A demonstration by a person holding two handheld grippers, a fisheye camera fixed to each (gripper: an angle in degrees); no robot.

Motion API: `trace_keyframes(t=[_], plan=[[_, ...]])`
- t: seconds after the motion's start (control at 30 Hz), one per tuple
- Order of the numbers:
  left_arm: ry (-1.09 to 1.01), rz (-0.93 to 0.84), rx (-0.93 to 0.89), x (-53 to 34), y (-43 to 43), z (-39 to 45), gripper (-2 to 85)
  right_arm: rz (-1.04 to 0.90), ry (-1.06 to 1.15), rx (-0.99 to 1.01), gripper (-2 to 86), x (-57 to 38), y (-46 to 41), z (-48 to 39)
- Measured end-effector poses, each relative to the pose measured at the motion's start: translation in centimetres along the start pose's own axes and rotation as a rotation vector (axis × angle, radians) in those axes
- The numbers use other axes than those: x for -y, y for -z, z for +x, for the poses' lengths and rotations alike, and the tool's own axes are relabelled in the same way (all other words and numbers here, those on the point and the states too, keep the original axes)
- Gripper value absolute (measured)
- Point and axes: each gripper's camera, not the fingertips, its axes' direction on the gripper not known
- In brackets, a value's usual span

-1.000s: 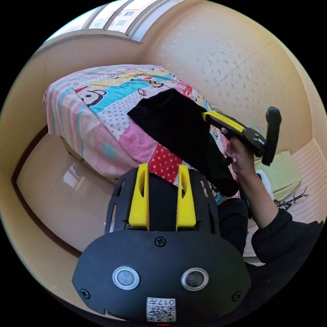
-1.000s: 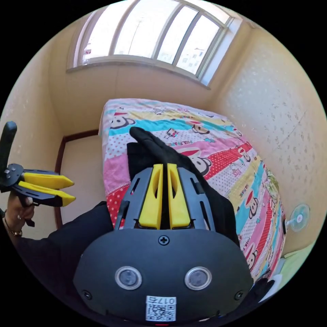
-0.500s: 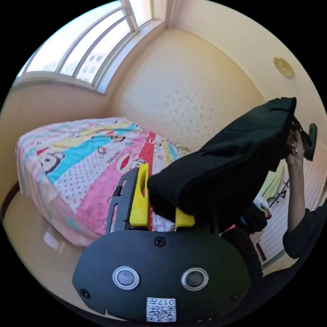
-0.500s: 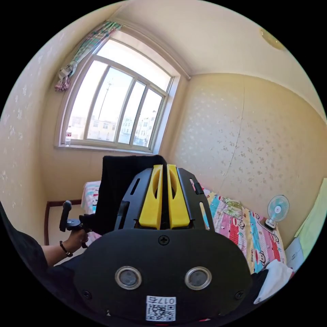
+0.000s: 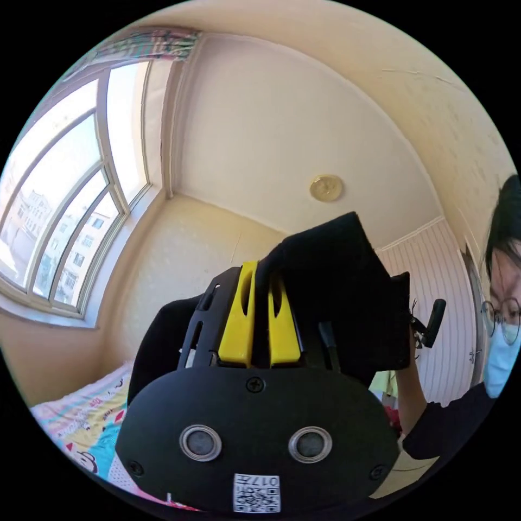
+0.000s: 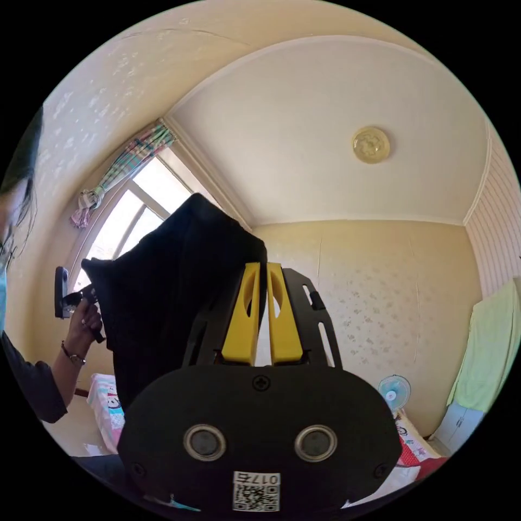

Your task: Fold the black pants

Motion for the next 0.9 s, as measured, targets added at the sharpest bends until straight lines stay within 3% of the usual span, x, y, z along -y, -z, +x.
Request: trace_keyframes(t=[0.17, 0.33, 0.47, 0.57, 0.73, 0.8, 0.9], plan=[[-0.041, -0.051, 0.013, 6.0, -3.1, 2.7, 0.6, -0.028, -0.072, 0.021, 2.4, 7.6, -3.1, 4.4], [-0.026, -0.093, 0.057, 2.6, -5.6, 2.2, 1.4, -0.12, -0.164, 0.072, 2.5, 8.3, -7.5, 8.1], [-0.007, -0.1, 0.1, -3.7, -8.4, -0.2, 2.3, -0.144, -0.229, 0.055, 2.8, 2.3, -11.9, 9.9], [-0.002, -0.18, 0.137, -7.5, -15.5, -3.1, 2.8, -0.247, -0.216, -0.036, 3.3, -1.1, -18.5, 12.1], [-0.08, -0.497, 0.284, -16.3, -41.8, -12.6, 6.6, -0.511, -0.324, -0.226, 6.1, -7.6, -41.0, 23.5], [-0.144, -0.69, 0.384, -22.9, -46.7, -15.8, 8.5, -0.717, -0.504, -0.417, 8.0, -15.8, -47.2, 29.6], [-0.203, -0.782, 0.407, -34.6, -45.7, -19.6, 9.2, -0.774, -0.619, -0.327, 8.5, -27.2, -46.6, 32.1]])
